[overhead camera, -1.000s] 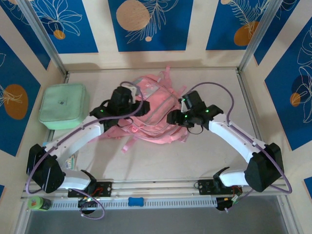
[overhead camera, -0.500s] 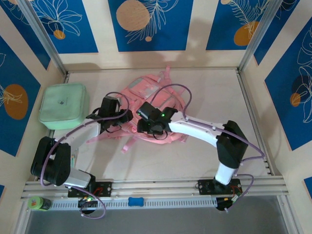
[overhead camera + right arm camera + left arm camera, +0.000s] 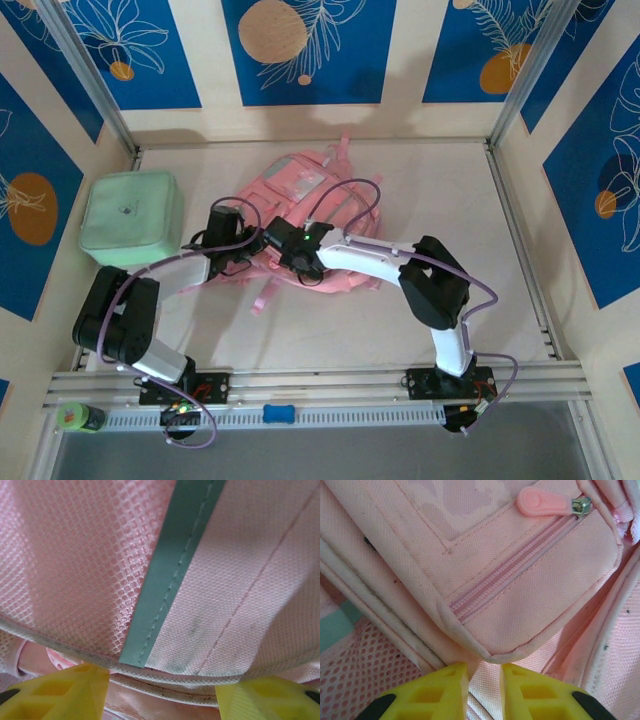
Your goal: Pack books, pencil case, and school supplies into a backpack
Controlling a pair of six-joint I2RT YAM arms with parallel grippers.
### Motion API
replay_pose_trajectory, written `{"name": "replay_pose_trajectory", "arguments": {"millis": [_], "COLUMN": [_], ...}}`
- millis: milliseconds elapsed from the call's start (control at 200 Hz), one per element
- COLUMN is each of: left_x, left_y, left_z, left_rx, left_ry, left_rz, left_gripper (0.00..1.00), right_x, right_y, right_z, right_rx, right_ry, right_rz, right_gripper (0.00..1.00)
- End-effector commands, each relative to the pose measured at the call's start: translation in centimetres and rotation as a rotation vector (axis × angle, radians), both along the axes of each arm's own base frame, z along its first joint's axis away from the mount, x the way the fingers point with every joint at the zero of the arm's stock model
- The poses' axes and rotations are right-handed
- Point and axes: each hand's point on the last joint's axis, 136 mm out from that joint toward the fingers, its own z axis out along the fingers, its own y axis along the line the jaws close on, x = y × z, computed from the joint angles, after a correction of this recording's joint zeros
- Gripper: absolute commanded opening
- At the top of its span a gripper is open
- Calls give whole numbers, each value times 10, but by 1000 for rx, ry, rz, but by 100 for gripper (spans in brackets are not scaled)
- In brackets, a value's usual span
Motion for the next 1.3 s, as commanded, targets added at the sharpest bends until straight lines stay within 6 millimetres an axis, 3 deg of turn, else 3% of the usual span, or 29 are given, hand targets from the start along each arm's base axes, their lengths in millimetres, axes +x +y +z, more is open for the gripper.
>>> {"name": "replay_pose_trajectory", "arguments": {"millis": [0, 100, 160, 280, 410, 590, 750, 870, 1005, 1181, 1296], "left_x": [-5, -11, -13, -20, -24, -22, -19, -23, -25, -32, -38], "left_y": [-1, -4, -9, -1, 8, 16, 14, 4, -5, -15, -18], "left_z": [-14, -23, -27, -39, -54, -65, -54, -49, -44, -34, -26], "left_rx": [-26, -41, -60, -25, 19, 64, 80, 70, 31, 14, 15], "left_ry": [38, 54, 67, 84, 120, 149, 105, 92, 74, 60, 50], "left_rz": [2, -7, -33, -8, 17, 40, 29, 4, 6, -21, -18], "left_gripper": [22, 21, 19, 18, 15, 13, 12, 12, 12, 12, 13], "right_x": [19, 26, 31, 26, 17, -5, -22, -17, -5, -4, -9], "right_y": [-1, 1, 5, -17, -32, -64, -86, -63, -45, -21, -24], "right_z": [19, 23, 14, -11, -26, -16, -11, -9, 2, 28, 33], "right_rx": [-3, -11, -47, -192, -250, -303, -285, -154, -130, -95, -95], "right_ry": [-115, -155, -146, -58, -23, -23, -30, -31, -65, -178, -212], "right_rz": [-115, -115, -92, -136, -131, -121, -41, 78, 153, 371, 502], "right_gripper": [60, 61, 61, 61, 58, 52, 44, 39, 35, 41, 44]}}
